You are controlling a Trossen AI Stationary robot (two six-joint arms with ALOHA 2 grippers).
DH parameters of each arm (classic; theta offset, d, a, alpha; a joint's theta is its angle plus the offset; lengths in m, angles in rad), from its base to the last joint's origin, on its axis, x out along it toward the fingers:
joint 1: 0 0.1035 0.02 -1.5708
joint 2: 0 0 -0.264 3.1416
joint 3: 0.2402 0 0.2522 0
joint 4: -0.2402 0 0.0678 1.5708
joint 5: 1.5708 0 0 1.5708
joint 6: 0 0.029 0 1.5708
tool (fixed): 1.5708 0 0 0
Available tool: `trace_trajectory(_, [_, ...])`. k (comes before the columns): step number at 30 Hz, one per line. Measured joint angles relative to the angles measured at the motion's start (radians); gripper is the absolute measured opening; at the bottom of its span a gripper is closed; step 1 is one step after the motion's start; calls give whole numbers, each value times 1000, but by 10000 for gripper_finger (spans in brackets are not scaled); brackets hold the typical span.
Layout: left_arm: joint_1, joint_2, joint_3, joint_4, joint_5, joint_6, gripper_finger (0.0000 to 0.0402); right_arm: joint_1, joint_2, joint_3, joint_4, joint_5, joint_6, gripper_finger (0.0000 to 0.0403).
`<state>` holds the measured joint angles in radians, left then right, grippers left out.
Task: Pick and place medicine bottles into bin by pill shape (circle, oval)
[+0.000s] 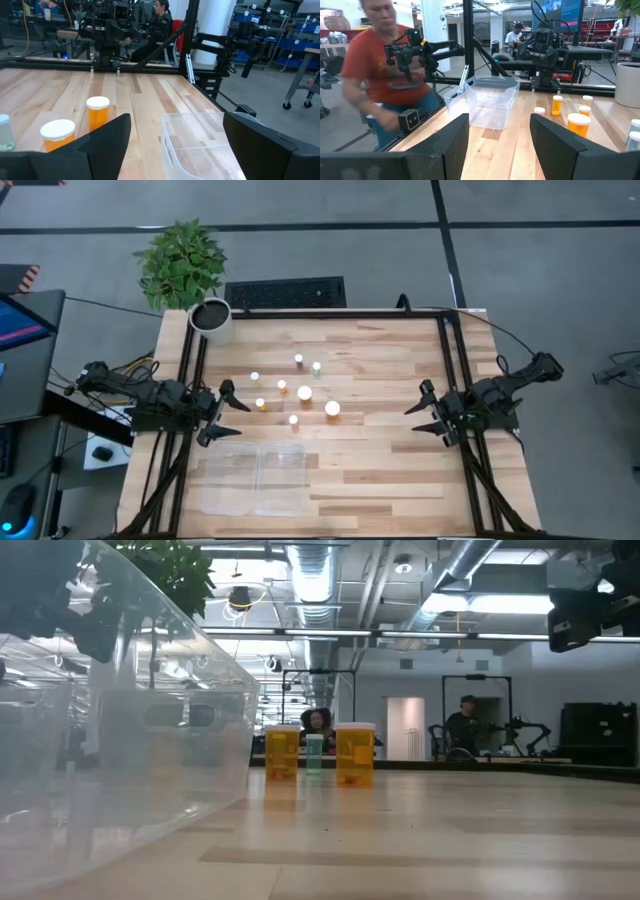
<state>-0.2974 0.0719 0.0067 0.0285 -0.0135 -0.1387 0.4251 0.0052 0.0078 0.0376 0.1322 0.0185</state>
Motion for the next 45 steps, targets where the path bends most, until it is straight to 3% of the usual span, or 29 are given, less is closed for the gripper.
trace_trajectory(36, [0, 0, 0, 0, -1, -1, 311, 0, 0, 0, 0, 0, 0, 226])
trace_trajectory(45, [2, 0, 0, 6, -20, -108, 311, 0, 0, 0, 7, 0, 0, 226])
